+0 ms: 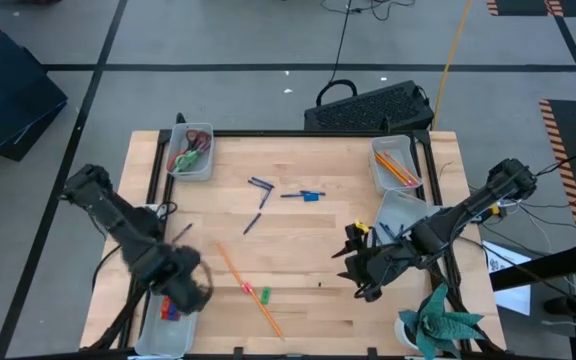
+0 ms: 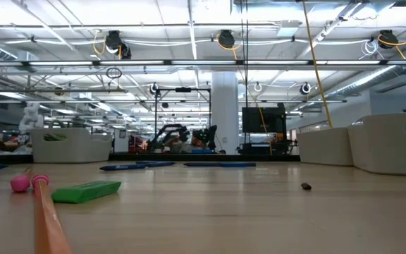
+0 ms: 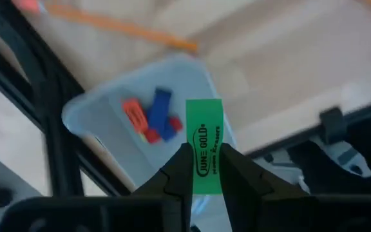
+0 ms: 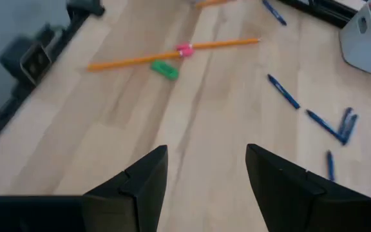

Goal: Sort crayons/erasers/pens/pencils in bins
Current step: Put the green eraser into the bottom left gray bin

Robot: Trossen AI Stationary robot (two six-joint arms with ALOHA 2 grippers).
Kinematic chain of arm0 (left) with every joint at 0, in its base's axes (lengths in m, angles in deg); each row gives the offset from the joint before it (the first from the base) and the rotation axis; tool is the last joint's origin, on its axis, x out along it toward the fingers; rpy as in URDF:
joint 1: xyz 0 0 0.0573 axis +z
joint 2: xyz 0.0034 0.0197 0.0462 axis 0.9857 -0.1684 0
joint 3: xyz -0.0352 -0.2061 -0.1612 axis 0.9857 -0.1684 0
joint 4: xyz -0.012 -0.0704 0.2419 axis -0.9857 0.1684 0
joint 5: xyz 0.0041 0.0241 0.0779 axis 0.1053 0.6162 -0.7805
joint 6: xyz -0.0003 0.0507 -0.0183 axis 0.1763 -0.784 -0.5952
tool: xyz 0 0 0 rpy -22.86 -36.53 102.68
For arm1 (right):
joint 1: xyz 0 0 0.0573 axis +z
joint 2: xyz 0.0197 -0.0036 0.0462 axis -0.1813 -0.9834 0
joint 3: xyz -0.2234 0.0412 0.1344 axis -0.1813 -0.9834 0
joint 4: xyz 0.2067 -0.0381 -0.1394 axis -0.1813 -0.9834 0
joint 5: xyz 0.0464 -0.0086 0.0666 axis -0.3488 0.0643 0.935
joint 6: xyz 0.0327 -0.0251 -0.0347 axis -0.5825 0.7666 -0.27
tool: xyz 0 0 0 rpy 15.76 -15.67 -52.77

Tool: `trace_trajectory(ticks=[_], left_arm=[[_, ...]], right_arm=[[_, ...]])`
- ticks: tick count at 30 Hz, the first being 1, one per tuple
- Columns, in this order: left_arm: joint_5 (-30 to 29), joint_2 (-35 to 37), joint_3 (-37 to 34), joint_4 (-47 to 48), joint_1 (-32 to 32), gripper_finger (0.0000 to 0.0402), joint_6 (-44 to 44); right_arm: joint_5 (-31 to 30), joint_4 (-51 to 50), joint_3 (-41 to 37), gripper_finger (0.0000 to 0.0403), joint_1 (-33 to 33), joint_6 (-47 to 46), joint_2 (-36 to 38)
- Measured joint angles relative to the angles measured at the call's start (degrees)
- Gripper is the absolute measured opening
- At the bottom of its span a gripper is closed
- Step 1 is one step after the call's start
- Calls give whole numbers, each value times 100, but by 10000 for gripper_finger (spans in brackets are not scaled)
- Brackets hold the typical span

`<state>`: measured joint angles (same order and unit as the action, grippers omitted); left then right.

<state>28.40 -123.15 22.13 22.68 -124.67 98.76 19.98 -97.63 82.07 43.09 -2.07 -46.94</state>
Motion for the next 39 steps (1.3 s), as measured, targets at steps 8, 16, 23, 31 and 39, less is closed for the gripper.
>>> trace_trajectory(ticks=[8,16,23,31,39], left_arm=[[122,-2,-1358,-1427,-757,67,1320],[582,-2,-2667,-2987,-1090,68,1742],[1075,-2,-2874,-3220,-1243,135,1694],[856,280,-1639,-2401,-1032,209,1726],[-2024,323,0,-1604,130,211,549]], right_arm=[[250,1083,568,203,352,-546,-859],[246,675,2272,203,348,-695,-2062],[258,562,2462,203,84,-310,-1963],[251,36,2468,203,-7,257,-1274],[250,-336,2468,203,-277,229,-213]])
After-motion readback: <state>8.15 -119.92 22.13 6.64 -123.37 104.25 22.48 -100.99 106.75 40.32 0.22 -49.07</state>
